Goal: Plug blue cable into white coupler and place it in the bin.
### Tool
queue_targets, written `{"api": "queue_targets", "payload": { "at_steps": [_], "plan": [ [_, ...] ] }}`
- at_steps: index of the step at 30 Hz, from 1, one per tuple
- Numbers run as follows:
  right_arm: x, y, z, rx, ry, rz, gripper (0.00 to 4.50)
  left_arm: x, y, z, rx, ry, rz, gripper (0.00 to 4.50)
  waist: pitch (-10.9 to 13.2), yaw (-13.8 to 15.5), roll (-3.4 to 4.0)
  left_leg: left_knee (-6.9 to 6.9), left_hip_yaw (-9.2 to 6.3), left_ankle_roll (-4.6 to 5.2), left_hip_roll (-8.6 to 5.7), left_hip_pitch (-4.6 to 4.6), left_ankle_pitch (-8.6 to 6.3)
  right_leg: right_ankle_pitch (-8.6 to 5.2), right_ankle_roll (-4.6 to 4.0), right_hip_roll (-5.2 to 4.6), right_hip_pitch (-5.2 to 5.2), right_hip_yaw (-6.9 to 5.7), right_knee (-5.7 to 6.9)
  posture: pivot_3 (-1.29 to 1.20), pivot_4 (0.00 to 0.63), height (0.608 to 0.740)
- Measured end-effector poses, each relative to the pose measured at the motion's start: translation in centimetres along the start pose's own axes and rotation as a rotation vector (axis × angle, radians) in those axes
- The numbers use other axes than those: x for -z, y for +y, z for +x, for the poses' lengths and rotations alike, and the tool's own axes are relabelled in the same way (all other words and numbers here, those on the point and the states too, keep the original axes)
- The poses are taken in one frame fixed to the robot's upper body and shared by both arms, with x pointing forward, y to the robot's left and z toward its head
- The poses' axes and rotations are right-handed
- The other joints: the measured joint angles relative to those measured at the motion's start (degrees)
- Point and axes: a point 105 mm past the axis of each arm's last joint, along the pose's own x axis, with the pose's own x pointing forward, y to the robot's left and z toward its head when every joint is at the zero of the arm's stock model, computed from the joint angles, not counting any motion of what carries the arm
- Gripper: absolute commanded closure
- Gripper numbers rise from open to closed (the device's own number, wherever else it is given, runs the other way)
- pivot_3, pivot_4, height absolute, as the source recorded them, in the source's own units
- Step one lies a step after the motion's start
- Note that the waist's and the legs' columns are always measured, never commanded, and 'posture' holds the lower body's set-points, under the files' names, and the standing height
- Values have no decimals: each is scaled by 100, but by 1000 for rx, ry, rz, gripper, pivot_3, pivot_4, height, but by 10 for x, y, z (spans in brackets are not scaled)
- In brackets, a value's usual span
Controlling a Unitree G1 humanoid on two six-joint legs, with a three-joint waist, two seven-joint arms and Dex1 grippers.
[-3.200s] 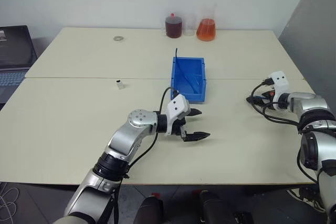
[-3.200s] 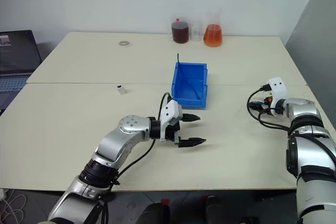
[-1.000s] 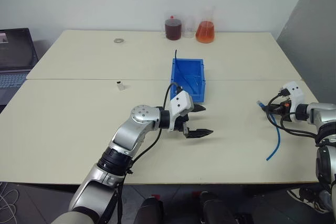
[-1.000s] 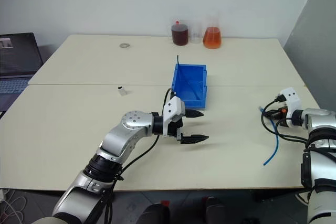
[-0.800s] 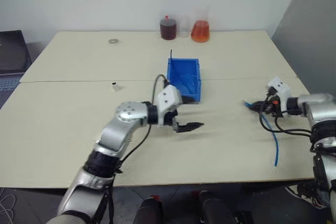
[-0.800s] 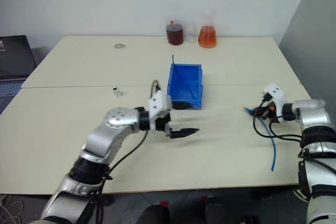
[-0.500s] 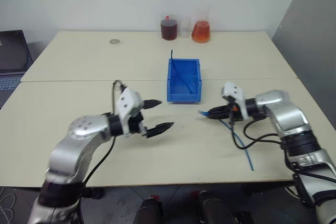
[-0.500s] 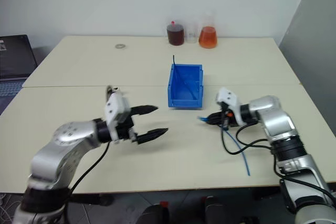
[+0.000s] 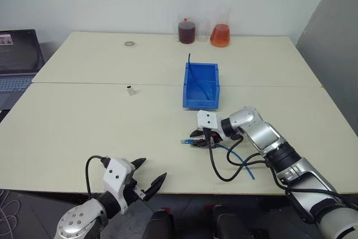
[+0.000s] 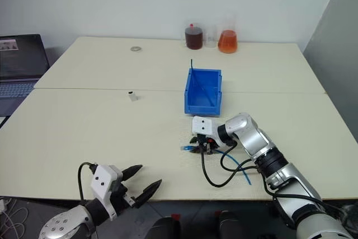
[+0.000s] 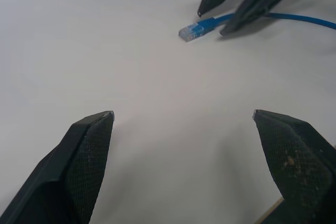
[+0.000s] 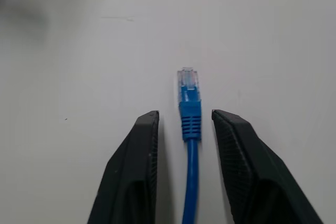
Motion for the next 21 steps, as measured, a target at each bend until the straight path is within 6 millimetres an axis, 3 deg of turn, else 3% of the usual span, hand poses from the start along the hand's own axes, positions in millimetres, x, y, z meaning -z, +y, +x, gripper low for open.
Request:
{"api": "queue_targets", "payload": {
  "at_steps": [4, 8, 11, 13, 16, 21],
  "plan": [
    [2, 1, -1, -12, -2, 20, 956, -4, 4, 0, 21, 5, 50, 0, 0, -11, 0, -6, -4, 0, 6, -1, 0, -1, -4, 10, -5, -1, 2, 0, 150, 740],
    [-1, 1, -15, 22, -40, 84, 53, -16, 27, 3, 45, 15, 159, 0, 0, 15, 1, -7, -8, 0, 7, -7, 0, -2, -11, 10, -9, -6, 4, 0, 150, 740],
    [-18, 7, -38, 45, -231, 238, 53, -29, 49, 12, 117, 24, 220, 0, 0, 50, 0, -5, -14, 0, 5, -14, 0, -2, -8, 10, -8, -14, 0, 0, 150, 740],
    [-27, 15, -58, 40, -326, 324, 53, -36, 51, 18, 217, 32, 271, 0, 0, 35, 1, -6, -6, -1, 0, -15, -1, 0, -9, 5, -8, -7, -4, 0, 150, 740],
    [-13, 27, -86, 108, -331, 396, 53, -44, 46, 38, 383, 20, 306, 0, 0, 62, -1, -9, -5, 0, -7, -18, -2, -2, -4, -4, -3, -13, -16, 0, 150, 740],
    [7, 43, -100, 215, -338, 514, 53, -50, 40, 76, 609, 45, 401, 0, 0, 3, -3, -11, -3, 0, 1, -21, -2, -1, -2, 11, -10, -6, -10, 0, 150, 740]
  ]
}}
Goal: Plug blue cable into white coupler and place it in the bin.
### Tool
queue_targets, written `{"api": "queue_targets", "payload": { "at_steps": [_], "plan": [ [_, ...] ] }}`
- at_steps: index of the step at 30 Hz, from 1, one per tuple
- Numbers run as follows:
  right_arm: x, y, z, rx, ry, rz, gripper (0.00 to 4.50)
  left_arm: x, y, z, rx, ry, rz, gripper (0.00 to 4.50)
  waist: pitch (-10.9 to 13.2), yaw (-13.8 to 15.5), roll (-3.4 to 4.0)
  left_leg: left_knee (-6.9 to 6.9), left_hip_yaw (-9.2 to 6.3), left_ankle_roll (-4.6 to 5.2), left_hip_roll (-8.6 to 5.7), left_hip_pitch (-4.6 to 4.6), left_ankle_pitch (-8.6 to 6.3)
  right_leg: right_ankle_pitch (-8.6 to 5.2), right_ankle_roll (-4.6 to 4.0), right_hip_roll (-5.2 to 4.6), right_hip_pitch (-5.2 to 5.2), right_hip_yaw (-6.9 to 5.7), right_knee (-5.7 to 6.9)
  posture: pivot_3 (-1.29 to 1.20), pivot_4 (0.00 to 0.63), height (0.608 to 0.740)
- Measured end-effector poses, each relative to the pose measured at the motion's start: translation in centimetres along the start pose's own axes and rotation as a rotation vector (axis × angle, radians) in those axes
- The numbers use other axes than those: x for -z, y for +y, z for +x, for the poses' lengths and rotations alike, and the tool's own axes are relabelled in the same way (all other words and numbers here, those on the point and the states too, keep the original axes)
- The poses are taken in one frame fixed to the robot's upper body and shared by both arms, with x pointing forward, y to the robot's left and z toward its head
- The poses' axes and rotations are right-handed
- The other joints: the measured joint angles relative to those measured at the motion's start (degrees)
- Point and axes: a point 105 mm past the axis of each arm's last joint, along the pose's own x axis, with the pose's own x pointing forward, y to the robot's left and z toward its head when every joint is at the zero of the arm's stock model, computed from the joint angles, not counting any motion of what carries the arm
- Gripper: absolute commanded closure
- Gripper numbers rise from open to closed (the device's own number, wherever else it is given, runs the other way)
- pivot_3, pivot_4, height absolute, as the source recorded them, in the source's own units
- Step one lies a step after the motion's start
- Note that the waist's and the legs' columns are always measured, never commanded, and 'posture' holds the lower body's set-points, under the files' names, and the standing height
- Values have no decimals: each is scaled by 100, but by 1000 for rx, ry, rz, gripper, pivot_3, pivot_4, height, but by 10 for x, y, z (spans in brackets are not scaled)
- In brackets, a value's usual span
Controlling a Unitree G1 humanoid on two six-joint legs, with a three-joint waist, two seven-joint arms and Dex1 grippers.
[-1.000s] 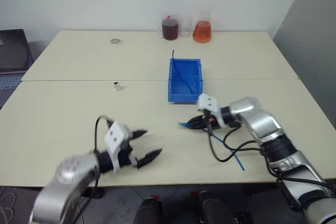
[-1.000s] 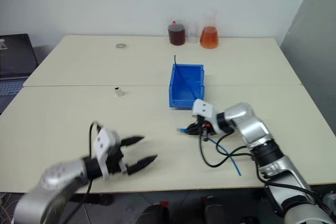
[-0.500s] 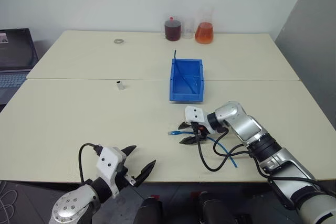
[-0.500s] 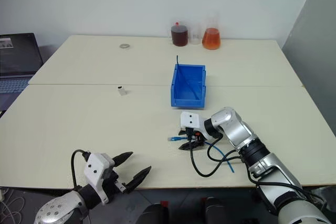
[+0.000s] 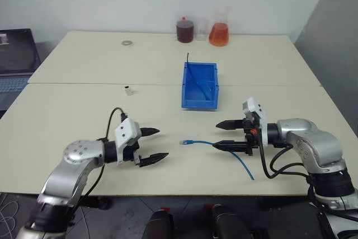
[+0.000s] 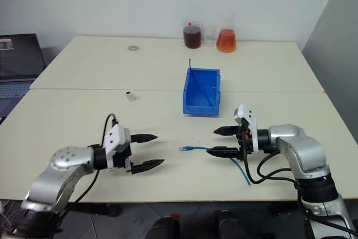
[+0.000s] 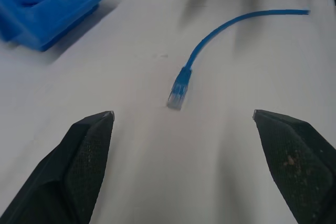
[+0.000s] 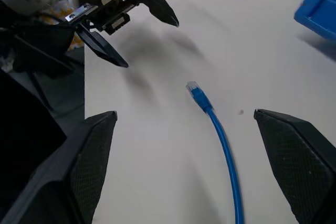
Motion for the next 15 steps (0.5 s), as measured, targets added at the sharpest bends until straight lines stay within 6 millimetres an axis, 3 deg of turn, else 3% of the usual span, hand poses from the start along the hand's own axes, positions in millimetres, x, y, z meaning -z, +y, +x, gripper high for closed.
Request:
{"api": "queue_targets", "payload": {
  "at_steps": [5, 9, 15],
  "plan": [
    [10, 0, -7, 102, -7, 24, 53, 21, 12, 23, 107, 58, 26, 0, 0, -90, 0, -1, -1, 1, 6, -3, 0, 0, 0, 11, -9, 9, 6, 0, 150, 740],
    [15, 2, -12, 170, -30, 43, 53, 20, 14, 36, 180, 69, 69, 0, 0, -60, -1, 1, -3, 1, 2, -12, 0, -1, 1, 9, -11, 8, 3, 0, 150, 740],
    [18, -5, -23, 256, -51, 75, 0, 18, 12, 44, 226, 49, 81, 1177, 0, -42, -1, 5, -1, 1, -1, -11, 0, 2, 6, 6, -10, 11, 4, 0, 150, 740]
  ]
}}
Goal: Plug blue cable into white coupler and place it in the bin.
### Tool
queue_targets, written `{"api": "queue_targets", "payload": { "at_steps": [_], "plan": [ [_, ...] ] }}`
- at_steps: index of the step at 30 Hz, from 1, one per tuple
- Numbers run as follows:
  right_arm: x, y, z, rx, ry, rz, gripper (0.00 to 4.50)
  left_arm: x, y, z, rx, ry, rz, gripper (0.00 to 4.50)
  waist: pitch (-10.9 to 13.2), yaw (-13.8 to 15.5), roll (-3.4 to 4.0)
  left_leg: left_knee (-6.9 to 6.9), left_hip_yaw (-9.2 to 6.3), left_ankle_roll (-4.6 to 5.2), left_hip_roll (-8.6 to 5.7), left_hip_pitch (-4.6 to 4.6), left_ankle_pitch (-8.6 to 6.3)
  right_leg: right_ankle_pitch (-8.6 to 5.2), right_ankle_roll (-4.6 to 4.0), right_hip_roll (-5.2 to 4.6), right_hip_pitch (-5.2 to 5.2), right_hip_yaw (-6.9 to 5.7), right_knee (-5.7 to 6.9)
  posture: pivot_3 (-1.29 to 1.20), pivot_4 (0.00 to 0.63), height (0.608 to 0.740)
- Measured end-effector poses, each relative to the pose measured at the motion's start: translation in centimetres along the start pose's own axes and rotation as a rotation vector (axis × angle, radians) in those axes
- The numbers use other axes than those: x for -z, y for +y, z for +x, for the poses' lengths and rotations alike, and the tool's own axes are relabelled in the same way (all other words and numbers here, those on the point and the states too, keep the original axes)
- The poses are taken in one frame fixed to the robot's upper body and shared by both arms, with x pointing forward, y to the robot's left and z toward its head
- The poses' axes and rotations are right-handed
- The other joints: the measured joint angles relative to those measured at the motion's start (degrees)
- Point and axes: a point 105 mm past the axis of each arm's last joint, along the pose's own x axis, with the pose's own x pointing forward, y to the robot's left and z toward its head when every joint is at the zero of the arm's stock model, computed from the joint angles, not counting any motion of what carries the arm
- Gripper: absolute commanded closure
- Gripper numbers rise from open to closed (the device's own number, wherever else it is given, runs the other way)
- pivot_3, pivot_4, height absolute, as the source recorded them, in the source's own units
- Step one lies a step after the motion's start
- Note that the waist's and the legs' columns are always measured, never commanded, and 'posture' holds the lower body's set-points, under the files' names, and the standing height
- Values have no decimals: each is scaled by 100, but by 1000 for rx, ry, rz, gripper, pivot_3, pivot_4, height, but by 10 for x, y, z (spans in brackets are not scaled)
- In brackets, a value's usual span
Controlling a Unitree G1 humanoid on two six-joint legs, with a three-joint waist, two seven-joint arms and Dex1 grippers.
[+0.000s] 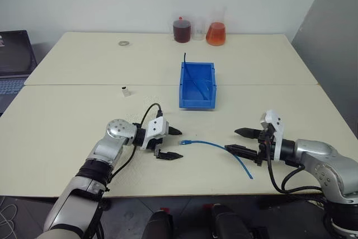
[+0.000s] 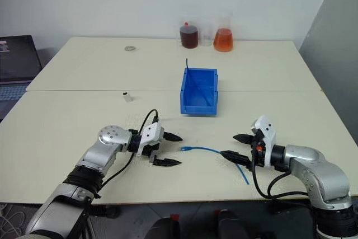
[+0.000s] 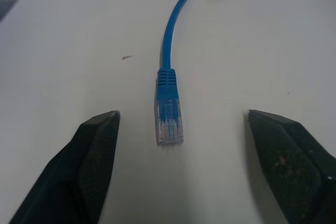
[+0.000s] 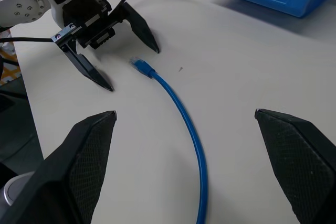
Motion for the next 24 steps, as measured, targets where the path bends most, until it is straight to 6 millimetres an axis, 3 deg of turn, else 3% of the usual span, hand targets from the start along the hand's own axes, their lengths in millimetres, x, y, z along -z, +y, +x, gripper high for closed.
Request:
{"api": "queue_targets", "payload": {
  "at_steps": [14, 21, 23, 24],
  "plan": [
    [-8, -1, 1, 22, -46, 30, 0, 2, -2, 2, 9, -6, -20, 4180, 0, 0, 0, -1, -1, 0, 2, 2, 0, -1, 0, 2, 2, 0, 0, 0, 150, 740],
    [-10, 0, 3, 34, -48, 22, 0, -2, -4, 2, -53, -21, -136, 4262, 0, 1, 0, 0, -4, 0, 2, 0, 0, -1, 1, 1, 1, -1, 1, 0, 150, 740],
    [-15, 7, 2, 18, -53, 22, 0, -10, -1, -1, -107, -46, -209, 4262, 1, -2, -2, 0, -6, 0, 4, -1, 0, -1, 1, 2, -1, -2, 2, 0, 150, 740],
    [-21, 14, 0, -2, -69, 37, 0, -23, -1, -4, -142, -92, -261, 4262, 3, -8, -2, 0, -9, 0, 8, -13, 0, -1, 1, 2, -8, -3, 4, 0, 150, 740]
  ]
}}
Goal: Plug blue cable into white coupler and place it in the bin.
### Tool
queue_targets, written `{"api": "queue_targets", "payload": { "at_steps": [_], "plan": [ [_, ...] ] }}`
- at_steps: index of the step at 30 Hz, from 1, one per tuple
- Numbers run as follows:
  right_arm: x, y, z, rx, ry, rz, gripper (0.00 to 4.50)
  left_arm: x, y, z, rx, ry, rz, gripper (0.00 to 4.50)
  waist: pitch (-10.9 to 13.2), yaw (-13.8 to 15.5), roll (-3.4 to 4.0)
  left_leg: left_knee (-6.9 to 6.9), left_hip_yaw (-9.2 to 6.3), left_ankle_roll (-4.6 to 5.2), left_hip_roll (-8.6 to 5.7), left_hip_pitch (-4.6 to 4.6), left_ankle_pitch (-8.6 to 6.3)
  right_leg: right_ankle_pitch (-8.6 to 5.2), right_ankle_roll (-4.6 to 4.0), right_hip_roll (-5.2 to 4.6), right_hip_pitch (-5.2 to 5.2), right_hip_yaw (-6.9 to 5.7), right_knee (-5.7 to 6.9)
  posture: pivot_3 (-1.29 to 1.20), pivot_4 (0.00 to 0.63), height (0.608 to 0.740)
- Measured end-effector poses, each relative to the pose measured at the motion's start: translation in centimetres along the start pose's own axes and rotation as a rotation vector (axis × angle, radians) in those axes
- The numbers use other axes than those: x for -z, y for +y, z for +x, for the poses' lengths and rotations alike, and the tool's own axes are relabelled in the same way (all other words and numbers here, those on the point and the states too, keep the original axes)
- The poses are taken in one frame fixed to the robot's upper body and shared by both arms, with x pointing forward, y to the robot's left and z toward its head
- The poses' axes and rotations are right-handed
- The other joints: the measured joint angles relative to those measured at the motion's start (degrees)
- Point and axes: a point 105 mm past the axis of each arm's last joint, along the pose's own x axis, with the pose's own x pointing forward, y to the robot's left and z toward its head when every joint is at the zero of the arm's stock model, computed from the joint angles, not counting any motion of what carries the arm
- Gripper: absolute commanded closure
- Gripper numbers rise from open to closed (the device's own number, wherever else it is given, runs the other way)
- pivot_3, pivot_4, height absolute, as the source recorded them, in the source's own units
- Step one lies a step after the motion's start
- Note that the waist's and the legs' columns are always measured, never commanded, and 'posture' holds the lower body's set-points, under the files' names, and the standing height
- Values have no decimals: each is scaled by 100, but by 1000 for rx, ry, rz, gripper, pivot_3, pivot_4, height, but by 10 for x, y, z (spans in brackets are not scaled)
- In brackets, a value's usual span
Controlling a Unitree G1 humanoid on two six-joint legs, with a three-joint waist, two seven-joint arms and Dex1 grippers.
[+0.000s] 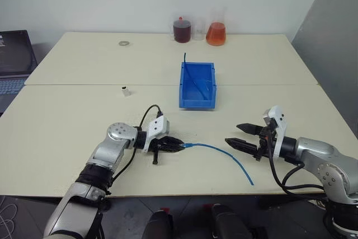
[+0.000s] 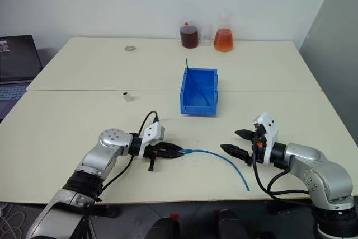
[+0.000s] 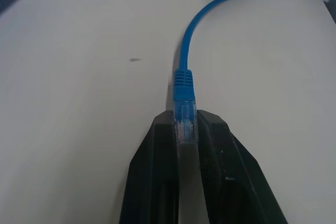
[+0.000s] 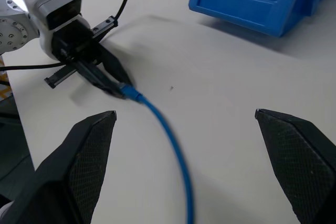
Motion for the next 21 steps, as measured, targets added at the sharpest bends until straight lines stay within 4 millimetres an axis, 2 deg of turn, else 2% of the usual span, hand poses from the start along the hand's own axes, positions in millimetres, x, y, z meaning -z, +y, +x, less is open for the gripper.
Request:
{"api": "queue_targets", "payload": {
  "at_steps": [3, 6, 9, 14, 21],
  "plan": [
    [-20, 15, -3, -50, -65, 23, 0, -39, -7, -2, -39, -125, -81, 4262, 0, 16, 0, 3, -6, 0, 0, -3, 0, 0, 1, -1, 2, -5, -2, 0, 150, 740],
    [-29, 27, -3, -99, -120, 99, 0, -73, -15, 1, -37, -259, -197, 4262, 0, 38, -1, 4, -7, 0, -2, -3, 0, 1, 3, -1, 4, -6, -4, 0, 150, 740],
    [-29, 35, 0, -140, -142, 180, 0, -98, -25, 5, 2, -366, -310, 4262, -1, 50, -2, 6, -5, 0, -4, -3, 0, 2, 4, -2, 4, -4, -4, 0, 150, 740],
    [-28, 33, 6, -144, -194, 314, 0, -107, -41, 9, 135, -429, -518, 4262, -1, 34, -3, 3, -3, 0, -3, 2, 0, 1, 3, 0, 3, -2, -3, 0, 150, 740],
    [-42, 29, 7, -185, -311, 477, 0, -109, -53, 6, 253, -439, -627, 4262, -1, 26, -2, 3, 0, -1, -4, 3, 0, 1, 3, 0, 3, 0, -4, 0, 150, 740]
  ]
}}
